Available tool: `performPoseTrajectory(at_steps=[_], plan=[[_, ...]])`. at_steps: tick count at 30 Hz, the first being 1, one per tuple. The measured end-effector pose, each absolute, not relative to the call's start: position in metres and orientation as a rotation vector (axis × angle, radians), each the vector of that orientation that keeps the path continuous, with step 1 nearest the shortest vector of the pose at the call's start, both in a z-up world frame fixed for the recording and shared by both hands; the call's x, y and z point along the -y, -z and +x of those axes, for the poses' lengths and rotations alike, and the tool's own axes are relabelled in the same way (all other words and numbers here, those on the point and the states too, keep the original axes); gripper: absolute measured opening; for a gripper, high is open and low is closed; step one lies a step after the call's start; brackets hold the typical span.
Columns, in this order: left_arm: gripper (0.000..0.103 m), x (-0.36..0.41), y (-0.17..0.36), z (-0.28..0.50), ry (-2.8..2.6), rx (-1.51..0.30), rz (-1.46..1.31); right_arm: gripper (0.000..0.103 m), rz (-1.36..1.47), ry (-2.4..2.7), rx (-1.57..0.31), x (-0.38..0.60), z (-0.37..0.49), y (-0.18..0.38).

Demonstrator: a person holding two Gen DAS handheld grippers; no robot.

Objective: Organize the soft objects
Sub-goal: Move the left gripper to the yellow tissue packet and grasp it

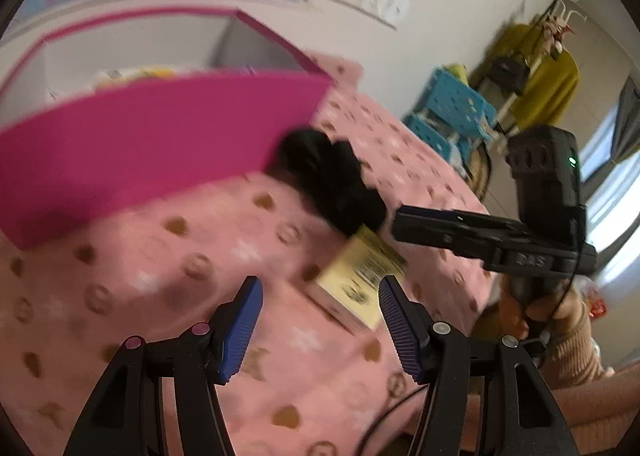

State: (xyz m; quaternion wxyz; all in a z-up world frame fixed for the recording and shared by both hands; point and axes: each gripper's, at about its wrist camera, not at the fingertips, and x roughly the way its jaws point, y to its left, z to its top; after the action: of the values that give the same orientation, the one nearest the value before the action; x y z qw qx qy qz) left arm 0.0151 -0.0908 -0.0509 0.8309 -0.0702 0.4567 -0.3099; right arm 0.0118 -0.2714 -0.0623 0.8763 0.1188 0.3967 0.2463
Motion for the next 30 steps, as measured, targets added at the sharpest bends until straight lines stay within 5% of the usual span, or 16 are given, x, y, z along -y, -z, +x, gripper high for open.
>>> performPoseTrajectory(at_steps=[9,12,30], plan=[[0.046,0.111,0.070,0.012,0.742,-1.066,-0.160,0.050,0.274,-0.541,-0.902,0.268,0.006,0.088],[0.041,0.108,0.075,0.017,0.738,-1.082,-0.168,0.040,0.280,-0.560,-0.909,0.263,0.006,0.092],[0.041,0.089,0.074,0.024,0.659,-1.063,-0.201,0.036,0.271,-0.621,-0.897,0.238,0.012,0.093]])
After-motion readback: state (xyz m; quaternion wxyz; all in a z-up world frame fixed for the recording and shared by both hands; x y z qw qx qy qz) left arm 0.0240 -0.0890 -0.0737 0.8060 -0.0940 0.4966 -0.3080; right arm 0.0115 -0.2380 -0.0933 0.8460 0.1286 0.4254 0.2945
